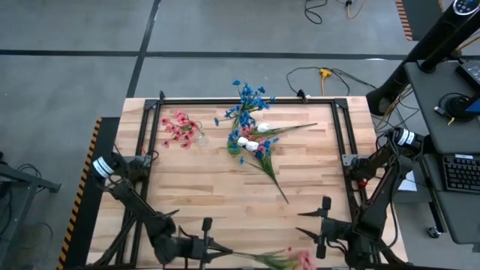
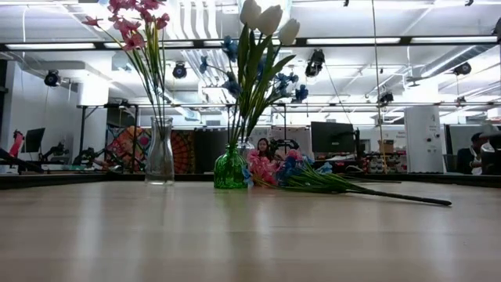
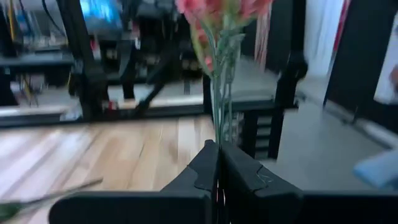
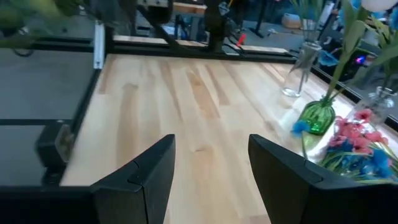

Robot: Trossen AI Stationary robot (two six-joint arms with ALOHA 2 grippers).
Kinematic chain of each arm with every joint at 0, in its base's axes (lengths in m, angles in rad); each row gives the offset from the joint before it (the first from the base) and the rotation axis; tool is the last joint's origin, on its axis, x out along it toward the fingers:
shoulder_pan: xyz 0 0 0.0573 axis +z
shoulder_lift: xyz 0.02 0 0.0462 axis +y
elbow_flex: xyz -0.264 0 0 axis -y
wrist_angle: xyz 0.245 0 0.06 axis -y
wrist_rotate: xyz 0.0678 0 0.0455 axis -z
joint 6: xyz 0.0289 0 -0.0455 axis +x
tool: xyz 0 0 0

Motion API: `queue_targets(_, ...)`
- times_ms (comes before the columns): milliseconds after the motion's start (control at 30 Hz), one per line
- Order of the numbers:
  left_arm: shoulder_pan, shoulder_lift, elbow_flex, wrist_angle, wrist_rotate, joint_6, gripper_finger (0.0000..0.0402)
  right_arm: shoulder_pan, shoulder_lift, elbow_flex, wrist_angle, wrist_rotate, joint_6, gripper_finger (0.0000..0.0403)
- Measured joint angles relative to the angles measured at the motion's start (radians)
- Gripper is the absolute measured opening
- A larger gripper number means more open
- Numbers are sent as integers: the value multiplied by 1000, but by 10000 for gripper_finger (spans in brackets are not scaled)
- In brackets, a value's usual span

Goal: Sort flowers into vase by color
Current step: Put the bottom pink flowers into the left transparent vase

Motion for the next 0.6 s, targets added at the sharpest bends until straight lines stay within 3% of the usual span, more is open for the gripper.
queue_targets(133, 1, 11, -84, 179, 0, 35, 1, -45, 0, -6, 17, -14, -30, 196)
queue_targets(400, 4, 9, -173, 284, 2, 100, 1, -223, 0, -19, 36, -232, -125, 196)
queue_targets(600, 20, -13, -303, 534, 66, 155, 0, -385, 0, -87, 309, -448, -413, 196)
